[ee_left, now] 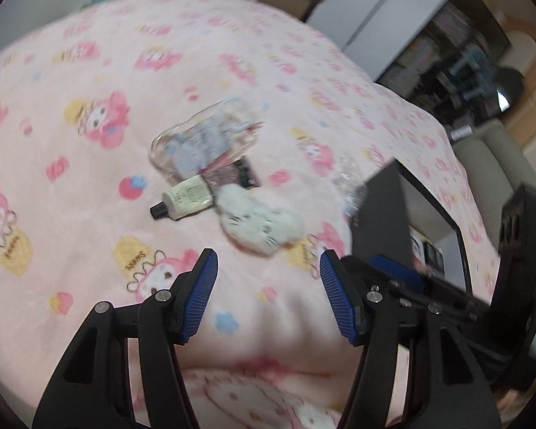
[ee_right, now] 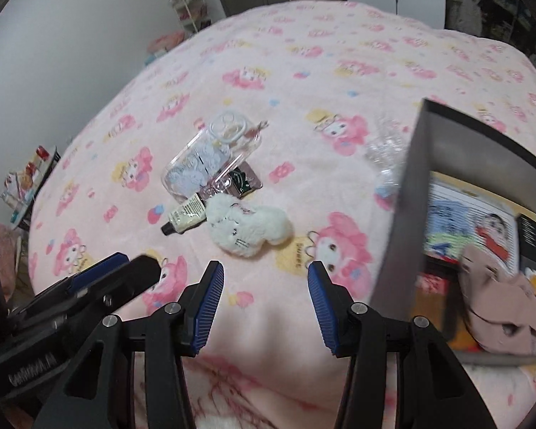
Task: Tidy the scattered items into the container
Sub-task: 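Move the right gripper to the white fluffy plush, then grasp the white fluffy plush with the right gripper and lift it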
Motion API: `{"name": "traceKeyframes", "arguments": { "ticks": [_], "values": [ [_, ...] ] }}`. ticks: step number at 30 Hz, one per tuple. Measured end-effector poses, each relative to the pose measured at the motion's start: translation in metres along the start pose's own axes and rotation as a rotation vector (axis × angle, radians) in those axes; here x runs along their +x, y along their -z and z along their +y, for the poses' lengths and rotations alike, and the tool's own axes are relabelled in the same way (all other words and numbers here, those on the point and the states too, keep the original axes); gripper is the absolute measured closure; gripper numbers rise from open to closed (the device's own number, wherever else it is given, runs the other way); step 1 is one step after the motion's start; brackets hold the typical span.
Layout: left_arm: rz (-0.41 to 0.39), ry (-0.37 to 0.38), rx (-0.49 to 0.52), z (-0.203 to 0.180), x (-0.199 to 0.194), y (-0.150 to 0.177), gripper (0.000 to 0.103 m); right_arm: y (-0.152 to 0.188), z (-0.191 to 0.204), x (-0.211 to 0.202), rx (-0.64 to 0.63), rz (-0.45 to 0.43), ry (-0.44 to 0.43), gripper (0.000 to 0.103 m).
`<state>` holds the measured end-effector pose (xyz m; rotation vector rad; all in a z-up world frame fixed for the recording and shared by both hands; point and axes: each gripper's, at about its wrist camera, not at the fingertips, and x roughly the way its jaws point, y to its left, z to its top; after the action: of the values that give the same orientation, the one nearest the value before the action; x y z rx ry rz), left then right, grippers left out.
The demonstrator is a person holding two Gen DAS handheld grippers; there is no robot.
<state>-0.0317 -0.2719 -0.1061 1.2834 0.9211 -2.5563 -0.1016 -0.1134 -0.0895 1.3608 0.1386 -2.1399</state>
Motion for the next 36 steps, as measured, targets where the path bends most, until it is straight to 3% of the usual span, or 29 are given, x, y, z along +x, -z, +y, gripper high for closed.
{"name": "traceKeyframes", "arguments": {
  "ticks": [5,9,12,14,17,18,19,21,22,28,32,36],
  "values": [
    [0.067,0.044,-0.141,0.029,0.049,-0.025,0.042,-0.017,-0.006,0.047,0.030,0.077,-0.011,0.057],
    [0.173,0.151,-0.272,0.046,0.091,-0.043,0.040,-0.025,-0.013,0.078,0.085,0.133,0.005,0.057],
    [0.214,0.078,-0.269,0.047,0.114,-0.049,0.040,-0.025,-0.025,0.089,0.190,0.151,-0.030,0.053],
    [0.250,0.090,-0.283,0.048,0.126,-0.047,0.040,-0.026,-0.031,0.097,0.231,0.146,-0.051,0.044],
    [0.273,0.086,-0.303,0.052,0.135,-0.044,0.045,-0.026,-0.038,0.112,0.256,0.160,-0.078,0.040],
    [0.269,0.103,-0.309,0.052,0.134,-0.044,0.054,-0.026,-0.039,0.114,0.260,0.152,-0.108,0.040],
    [0.265,0.134,-0.314,0.052,0.134,-0.044,0.067,-0.026,-0.041,0.115,0.263,0.132,-0.153,0.040],
    [0.255,0.139,-0.303,0.051,0.130,-0.043,0.072,-0.026,-0.042,0.117,0.263,0.127,-0.185,0.046],
    [0.250,0.138,-0.296,0.049,0.128,-0.043,0.073,-0.026,-0.043,0.117,0.262,0.121,-0.219,0.057],
    [0.127,0.176,-0.205,0.024,0.074,-0.036,0.073,-0.026,-0.037,0.071,0.225,0.047,-0.286,0.061],
    [0.047,0.275,-0.175,-0.001,0.019,-0.022,0.073,-0.014,-0.031,0.005,0.171,-0.050,-0.313,0.061],
    [0.030,0.323,-0.123,-0.031,-0.013,-0.007,0.073,0.004,-0.031,-0.047,0.152,-0.108,-0.323,0.061]
  ]
}}
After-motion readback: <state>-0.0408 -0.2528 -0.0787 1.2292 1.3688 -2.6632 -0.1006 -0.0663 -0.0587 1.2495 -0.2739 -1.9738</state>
